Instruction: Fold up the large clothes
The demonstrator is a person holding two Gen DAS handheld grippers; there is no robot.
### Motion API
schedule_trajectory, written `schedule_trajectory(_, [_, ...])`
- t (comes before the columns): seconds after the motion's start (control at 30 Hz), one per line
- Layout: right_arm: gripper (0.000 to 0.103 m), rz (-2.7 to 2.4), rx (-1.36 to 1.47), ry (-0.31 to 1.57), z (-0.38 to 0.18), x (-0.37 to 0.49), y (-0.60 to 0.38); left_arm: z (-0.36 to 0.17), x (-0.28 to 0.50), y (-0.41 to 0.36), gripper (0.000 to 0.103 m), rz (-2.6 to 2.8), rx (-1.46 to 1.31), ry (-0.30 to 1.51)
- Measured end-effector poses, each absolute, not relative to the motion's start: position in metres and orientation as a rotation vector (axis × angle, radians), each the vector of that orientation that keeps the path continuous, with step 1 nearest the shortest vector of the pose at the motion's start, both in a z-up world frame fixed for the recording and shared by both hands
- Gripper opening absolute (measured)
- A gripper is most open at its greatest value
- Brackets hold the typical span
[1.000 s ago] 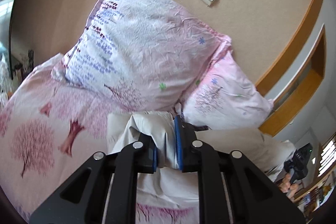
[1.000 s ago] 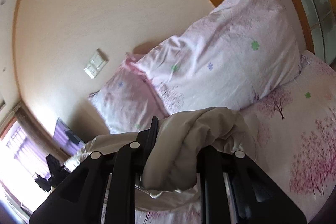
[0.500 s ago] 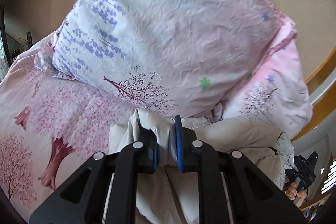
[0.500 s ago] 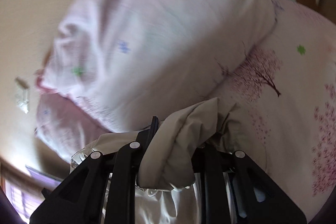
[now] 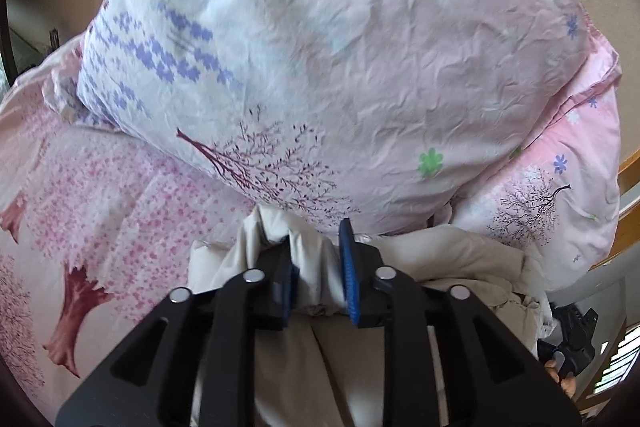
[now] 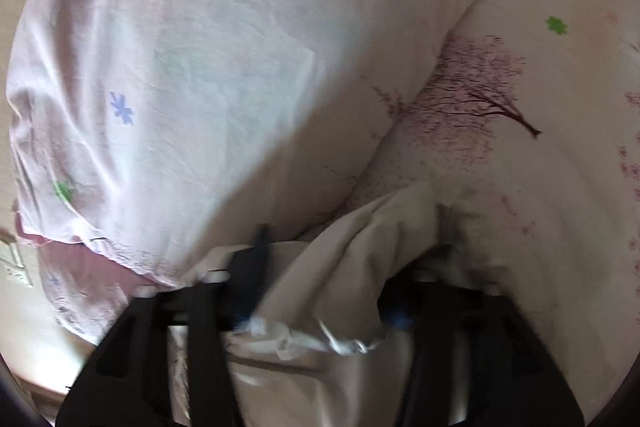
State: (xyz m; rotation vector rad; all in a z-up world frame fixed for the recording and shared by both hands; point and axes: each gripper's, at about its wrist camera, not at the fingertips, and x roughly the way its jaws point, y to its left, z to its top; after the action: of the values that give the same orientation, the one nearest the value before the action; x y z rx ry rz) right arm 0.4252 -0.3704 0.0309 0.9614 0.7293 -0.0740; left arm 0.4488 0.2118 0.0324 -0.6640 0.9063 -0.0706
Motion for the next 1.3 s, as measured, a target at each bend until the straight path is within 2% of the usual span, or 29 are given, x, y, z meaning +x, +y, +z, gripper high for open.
schedule_trajectory(0.07, [0.084, -0.049, 0.963, 0.701, 0.035, 0.421, -0.372, 0.028, 0.45, 0.211, 0.037, -0.088, -0.688, 0.919])
schedule_trajectory(0.1, [0.085, -0.024, 0.958, 0.685, 0.037, 0.419, -0.374, 0.028, 0.45, 0.211, 0.041, -0.097, -0.703, 0.919])
schedule_trajectory(0.2, [0.085, 0.003, 0.914, 0.653, 0.046, 0.411, -0.378, 0.031, 0.447, 0.216, 0.063, -0.132, -0.759, 0.892])
schedule_trajectory(0.23, [0.085, 0.003, 0.892, 0.633, 0.05, 0.407, -0.379, 0.034, 0.445, 0.218, 0.079, -0.139, -0.767, 0.877])
schedule_trajectory(0.27, [0.085, -0.001, 0.858, 0.613, 0.056, 0.401, -0.379, 0.039, 0.441, 0.22, 0.085, -0.139, -0.763, 0.855])
schedule_trajectory(0.3, [0.083, -0.006, 0.793, 0.591, 0.064, 0.394, -0.377, 0.046, 0.436, 0.222, 0.085, -0.13, -0.744, 0.827])
schedule_trajectory(0.4, [0.07, 0.029, 0.578, 0.588, 0.081, 0.382, -0.349, 0.068, 0.414, 0.217, 0.085, -0.142, -0.637, 0.768])
schedule_trajectory(0.53, [0.043, 0.184, 0.25, 0.689, 0.084, 0.366, -0.286, 0.09, 0.367, 0.186, 0.085, -0.177, -0.419, 0.708])
schedule_trajectory(0.63, [0.034, 0.227, 0.075, 0.722, 0.075, 0.356, -0.248, 0.092, 0.333, 0.154, 0.085, -0.227, -0.299, 0.691])
schedule_trajectory(0.73, [0.034, 0.219, -0.03, 0.752, 0.062, 0.362, -0.227, 0.086, 0.317, 0.127, 0.085, -0.243, -0.194, 0.706])
schedule_trajectory(0.87, [0.034, 0.154, -0.024, 0.836, 0.057, 0.388, -0.224, 0.07, 0.331, 0.108, 0.084, -0.213, -0.108, 0.781])
schedule_trajectory(0.97, [0.034, 0.083, 0.009, 0.936, 0.039, 0.416, -0.23, 0.052, 0.355, 0.111, 0.079, -0.186, -0.128, 0.864])
schedule_trajectory(1.1, [0.035, 0.062, 0.084, 1.036, 0.021, 0.442, -0.237, 0.043, 0.379, 0.112, 0.078, -0.143, -0.147, 0.915])
schedule_trajectory(1.3, [0.035, 0.1, 0.171, 1.088, 0.022, 0.454, -0.251, 0.037, 0.399, 0.118, 0.077, -0.093, -0.193, 0.956])
